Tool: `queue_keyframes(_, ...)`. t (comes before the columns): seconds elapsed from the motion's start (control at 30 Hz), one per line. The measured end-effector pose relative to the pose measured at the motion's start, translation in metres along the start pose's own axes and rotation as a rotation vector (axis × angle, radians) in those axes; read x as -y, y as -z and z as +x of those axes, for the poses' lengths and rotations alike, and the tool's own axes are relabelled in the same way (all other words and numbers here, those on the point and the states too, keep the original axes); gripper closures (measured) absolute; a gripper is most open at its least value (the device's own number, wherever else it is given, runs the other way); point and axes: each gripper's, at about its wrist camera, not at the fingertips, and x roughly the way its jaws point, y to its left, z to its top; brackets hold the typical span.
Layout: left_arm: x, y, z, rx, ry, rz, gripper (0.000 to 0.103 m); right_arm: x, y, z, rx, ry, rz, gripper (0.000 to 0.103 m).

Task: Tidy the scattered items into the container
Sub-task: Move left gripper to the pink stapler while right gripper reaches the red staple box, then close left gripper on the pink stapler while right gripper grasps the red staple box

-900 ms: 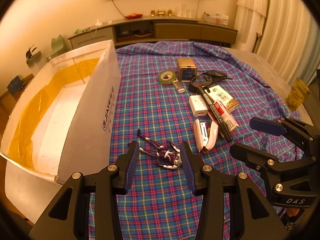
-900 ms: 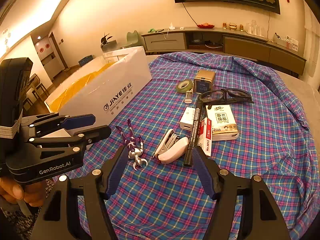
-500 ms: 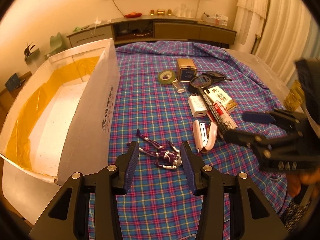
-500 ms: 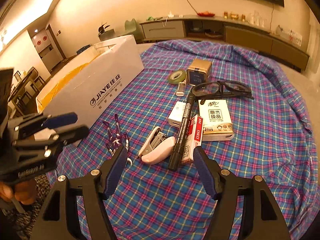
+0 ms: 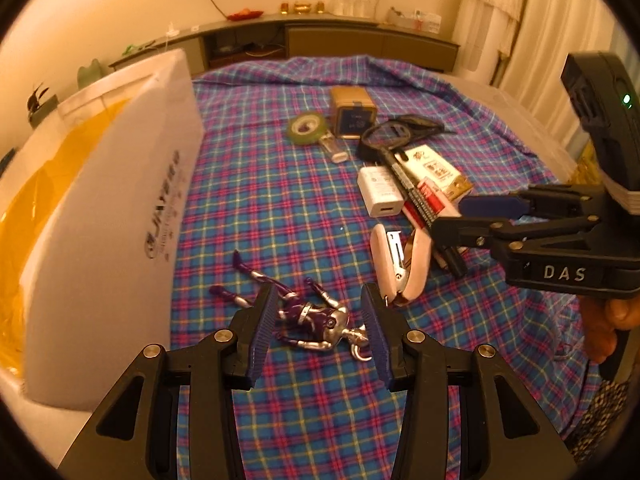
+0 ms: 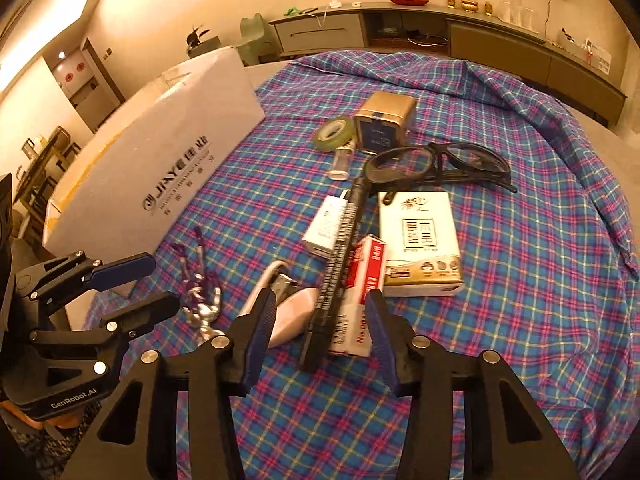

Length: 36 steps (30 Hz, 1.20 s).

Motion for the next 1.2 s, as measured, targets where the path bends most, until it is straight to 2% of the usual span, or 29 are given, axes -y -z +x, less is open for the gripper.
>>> queue_keyframes(0.23, 0.012, -0.002, 0.015, -0.023, -0.013, 0.039, 0.057, 0.017, 0.005, 0.027, -0.080, 0.049, 0.021, 0.057)
queue_keyframes(0.3, 0.015, -0.004, 0.016, -0.023, -0.005, 0.040, 0.057, 0.016, 0.004, 0.032, -0.070, 0.063, 0.011, 0.057)
queue_keyframes(0.33, 0.016, -0.006, 0.017, -0.024, 0.000, 0.040, 0.057, 0.016, 0.003, 0.033, -0.069, 0.056, 0.015, 0.062)
queue_keyframes(0.37, 0.018, -0.008, 0.019, -0.026, 0.005, 0.040, 0.057, 0.018, 0.003, 0.033, -0.067, 0.039, 0.030, 0.071)
queue_keyframes(0.67, 0.034, -0.019, 0.033, -0.034, 0.017, 0.052, 0.057, 0.035, 0.006, 0.016, -0.051, -0.054, 0.141, 0.071)
queue_keyframes(1.0, 0.047, -0.033, 0.046, -0.017, 0.029, 0.044, 0.050, 0.054, 0.020, 0.010, -0.077, -0.081, 0.229, 0.068)
queue_keyframes(1.07, 0.049, -0.035, 0.048, -0.017, 0.050, 0.029, 0.049, 0.056, 0.020, 0.012, -0.074, -0.086, 0.238, 0.067)
queue_keyframes(1.13, 0.045, -0.038, 0.052, -0.036, 0.104, -0.017, 0.049, 0.057, 0.020, 0.013, -0.075, -0.084, 0.239, 0.065)
queue_keyframes(1.2, 0.035, -0.039, 0.057, -0.069, 0.172, -0.080, 0.049, 0.057, 0.020, 0.014, -0.078, -0.079, 0.229, 0.072)
